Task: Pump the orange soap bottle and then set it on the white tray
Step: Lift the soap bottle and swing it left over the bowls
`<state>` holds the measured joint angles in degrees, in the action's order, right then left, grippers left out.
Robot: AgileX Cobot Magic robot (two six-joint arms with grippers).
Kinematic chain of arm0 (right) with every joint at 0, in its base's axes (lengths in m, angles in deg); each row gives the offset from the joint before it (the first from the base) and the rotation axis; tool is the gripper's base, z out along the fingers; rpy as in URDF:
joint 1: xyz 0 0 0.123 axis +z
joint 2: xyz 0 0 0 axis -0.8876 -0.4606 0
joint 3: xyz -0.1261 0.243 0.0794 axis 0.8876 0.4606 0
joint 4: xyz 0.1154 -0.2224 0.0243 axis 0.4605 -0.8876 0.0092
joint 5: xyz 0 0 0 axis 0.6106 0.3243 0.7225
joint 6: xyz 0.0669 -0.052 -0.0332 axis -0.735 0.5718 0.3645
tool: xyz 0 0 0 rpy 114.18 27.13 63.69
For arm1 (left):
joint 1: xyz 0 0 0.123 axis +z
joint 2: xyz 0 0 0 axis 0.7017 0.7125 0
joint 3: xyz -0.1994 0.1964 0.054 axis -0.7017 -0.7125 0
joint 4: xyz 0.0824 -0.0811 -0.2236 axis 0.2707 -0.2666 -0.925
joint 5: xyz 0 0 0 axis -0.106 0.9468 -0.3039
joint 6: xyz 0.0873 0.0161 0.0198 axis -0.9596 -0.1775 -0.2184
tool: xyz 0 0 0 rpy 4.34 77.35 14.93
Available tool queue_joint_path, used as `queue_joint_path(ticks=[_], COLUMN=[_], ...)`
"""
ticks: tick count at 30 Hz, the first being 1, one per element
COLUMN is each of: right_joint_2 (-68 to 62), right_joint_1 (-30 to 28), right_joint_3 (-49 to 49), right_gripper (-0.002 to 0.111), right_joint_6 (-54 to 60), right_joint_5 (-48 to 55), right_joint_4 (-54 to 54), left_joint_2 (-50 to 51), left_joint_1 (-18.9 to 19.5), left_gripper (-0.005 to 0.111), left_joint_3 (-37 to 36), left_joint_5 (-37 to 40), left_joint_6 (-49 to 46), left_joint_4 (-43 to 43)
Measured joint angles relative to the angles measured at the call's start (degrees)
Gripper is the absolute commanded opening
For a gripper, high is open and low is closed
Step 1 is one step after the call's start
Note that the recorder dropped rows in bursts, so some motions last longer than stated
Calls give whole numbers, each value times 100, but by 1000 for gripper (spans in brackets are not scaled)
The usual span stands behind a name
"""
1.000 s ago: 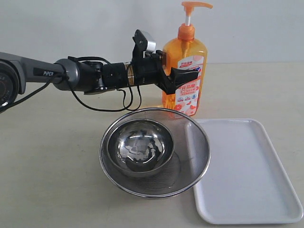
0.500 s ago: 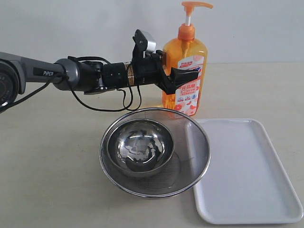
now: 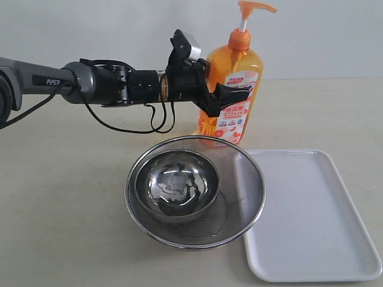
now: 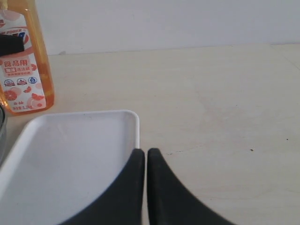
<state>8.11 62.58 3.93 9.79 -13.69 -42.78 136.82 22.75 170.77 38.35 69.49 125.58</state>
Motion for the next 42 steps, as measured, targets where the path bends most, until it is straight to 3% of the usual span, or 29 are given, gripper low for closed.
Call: queue_joint_path(ticks=[7,11,14,18,21,28,32,36,37,42], right_joint_2=[0,0,0,0,0,0,0,0,0,0], right_joint_1=[0,0,0,0,0,0,0,0,0,0], right_joint_3=[0,0,0,0,0,0,0,0,0,0], right_gripper=[0,0,0,0,0,0,0,0,0,0], right_joint_6=[0,0,0,0,0,0,0,0,0,0], right_joint_5=[0,0,0,0,12,12,12,12,12,12], right_joint_4=[0,0,0,0,0,0,11,11,11,11], left_joint_2=[-224,-728,-1190,-1769,-2354,-4921,-6265,-7050,-7100,-7013], left_joint_1=[11,89,554,1149,1252,1252,1091,289,-68,-776], left_gripper=[5,5,5,5,5,5,5,5,5,5], left_joint_3=[-146,-646,-1058,-1827,-2762,-5317,-6461,-7381,-7617,-7977], left_joint_5=[247,1278,1945,2094,2243,2668,2525,2076,1795,1202], left_joint_6=[231,284,202,120,-490,-3813,-5420,-6928,-7172,-7868], left_joint_4=[249,161,-128,-517,-926,-5304,-7294,-9139,-9618,-10750])
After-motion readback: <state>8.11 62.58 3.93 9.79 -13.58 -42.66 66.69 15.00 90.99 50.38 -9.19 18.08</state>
